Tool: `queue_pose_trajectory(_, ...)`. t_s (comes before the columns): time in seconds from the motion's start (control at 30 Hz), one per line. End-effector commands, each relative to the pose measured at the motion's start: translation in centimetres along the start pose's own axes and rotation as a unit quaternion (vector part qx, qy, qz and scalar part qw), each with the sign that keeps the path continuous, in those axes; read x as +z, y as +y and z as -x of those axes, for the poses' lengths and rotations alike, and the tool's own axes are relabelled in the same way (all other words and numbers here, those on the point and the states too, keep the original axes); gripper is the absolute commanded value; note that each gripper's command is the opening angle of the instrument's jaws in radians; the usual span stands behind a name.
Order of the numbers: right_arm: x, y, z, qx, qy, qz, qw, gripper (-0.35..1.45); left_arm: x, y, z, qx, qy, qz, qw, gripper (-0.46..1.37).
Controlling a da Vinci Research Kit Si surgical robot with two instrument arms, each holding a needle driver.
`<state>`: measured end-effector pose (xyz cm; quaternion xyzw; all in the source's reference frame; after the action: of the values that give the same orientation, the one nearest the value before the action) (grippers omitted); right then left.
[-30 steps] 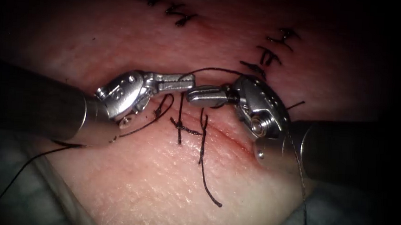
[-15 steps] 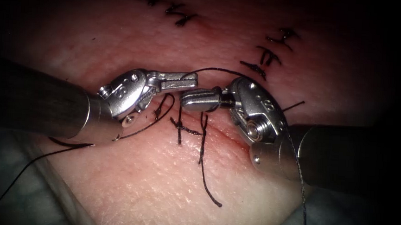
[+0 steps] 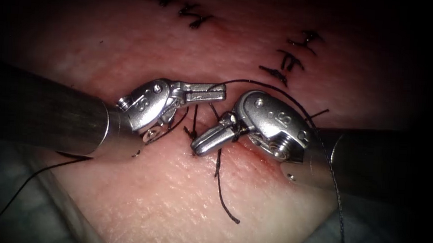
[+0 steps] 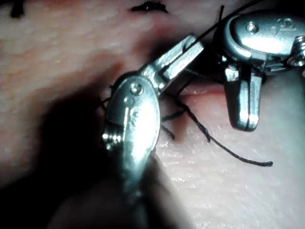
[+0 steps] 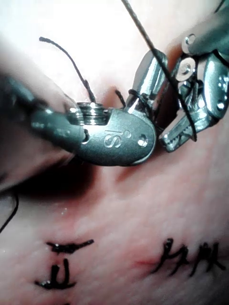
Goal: Wound Closure
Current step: Grab the small suture end with the right tool.
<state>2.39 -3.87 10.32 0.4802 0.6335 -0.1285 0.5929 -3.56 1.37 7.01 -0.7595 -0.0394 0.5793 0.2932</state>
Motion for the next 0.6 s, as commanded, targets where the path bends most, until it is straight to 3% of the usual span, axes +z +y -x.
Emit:
queue_pose_trajectory(0.03,0.02,-0.02,-0.02,-0.002,-0.014,-0.017,1.000,-0.35,0.00,0.01,-0.01,0.000,0.000,0.003,1.0000,-0.35)
queue_pose_trajectory(0.17,0.16,-0.07,-0.06,-0.007,-0.034,-0.046,0.998,-0.25,0.00,0.02,-0.01,0.000,0.000,0.003,1.0000,-0.35)
queue_pose_trajectory(0.2,0.20,-0.08,-0.07,-0.007,-0.046,-0.062,0.997,-0.07,0.00,0.03,-0.01,0.000,0.000,0.003,1.0000,-0.35)
queue_pose_trajectory(0.23,0.27,-0.09,-0.08,-0.023,-0.075,-0.074,0.994,0.23,-0.01,0.05,-0.01,0.000,0.000,0.003,1.0000,-0.35)
queue_pose_trajectory(0.33,0.31,-0.11,-0.07,-0.049,-0.096,-0.082,0.991,0.42,-0.01,0.07,-0.02,0.000,0.000,0.003,1.0000,-0.35)
queue_pose_trajectory(0.5,0.29,-0.11,0.03,-0.076,-0.133,-0.088,0.984,0.44,-0.01,0.09,-0.02,-0.003,0.000,0.004,1.0000,-0.35)
queue_pose_trajectory(0.6,0.25,-0.12,0.17,-0.087,-0.159,-0.093,0.979,0.55,-0.01,0.10,-0.02,-0.003,0.000,0.004,1.0000,-0.35)
